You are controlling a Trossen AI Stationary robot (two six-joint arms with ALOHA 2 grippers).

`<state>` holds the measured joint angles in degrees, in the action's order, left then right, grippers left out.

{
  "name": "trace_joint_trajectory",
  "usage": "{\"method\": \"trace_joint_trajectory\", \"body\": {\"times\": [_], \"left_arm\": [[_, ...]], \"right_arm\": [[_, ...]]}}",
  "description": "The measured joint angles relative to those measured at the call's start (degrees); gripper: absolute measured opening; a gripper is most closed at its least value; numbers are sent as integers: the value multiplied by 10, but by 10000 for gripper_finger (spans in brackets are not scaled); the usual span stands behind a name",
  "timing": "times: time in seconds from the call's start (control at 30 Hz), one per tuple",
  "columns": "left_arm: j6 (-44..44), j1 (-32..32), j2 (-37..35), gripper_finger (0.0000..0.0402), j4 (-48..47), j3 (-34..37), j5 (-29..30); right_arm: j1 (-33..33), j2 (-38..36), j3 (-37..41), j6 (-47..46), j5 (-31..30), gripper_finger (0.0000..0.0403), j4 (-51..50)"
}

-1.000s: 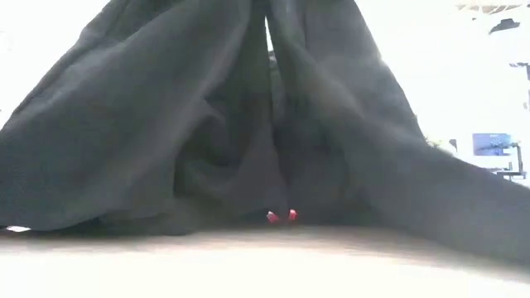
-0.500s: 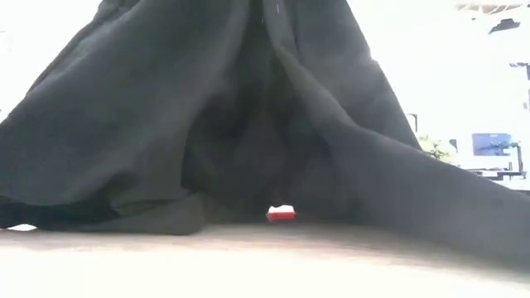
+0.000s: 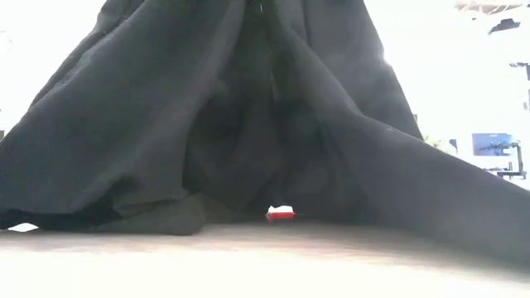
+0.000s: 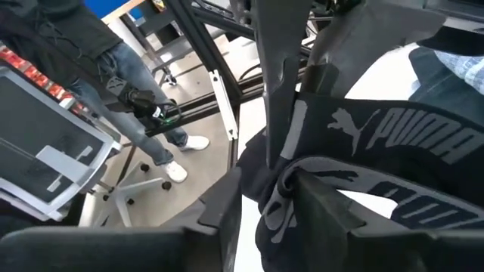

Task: Fold laundry
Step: Fold the black boxer from the red laundry bin

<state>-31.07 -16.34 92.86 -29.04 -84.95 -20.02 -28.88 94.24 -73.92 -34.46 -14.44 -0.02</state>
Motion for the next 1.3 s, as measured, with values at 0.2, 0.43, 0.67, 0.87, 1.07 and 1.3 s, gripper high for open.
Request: {"method": "trace_joint_trajectory", "body": {"times": [0.2, 0.43, 0.67, 0.87, 1.07, 1.3], "left_arm": [[0, 0, 0, 0, 6, 0, 8], [15, 0, 0, 0, 59, 1, 30], [12, 0, 1, 0, 51, 1, 34], [3, 0, 1, 17, 48, 1, 35], [-1, 9, -2, 73, 45, 0, -11], [-42, 77, -33, 112, -4, -22, -172]], "right_arm": [[0, 0, 0, 1, -1, 165, 8], [2, 7, -1, 16, -7, 171, 10], [8, 16, -1, 29, -4, 169, 23], [8, 16, -1, 29, -3, 107, 18], [7, 14, 0, 31, 4, 30, 0], [8, -32, 0, 49, 32, 30, -32]]}}
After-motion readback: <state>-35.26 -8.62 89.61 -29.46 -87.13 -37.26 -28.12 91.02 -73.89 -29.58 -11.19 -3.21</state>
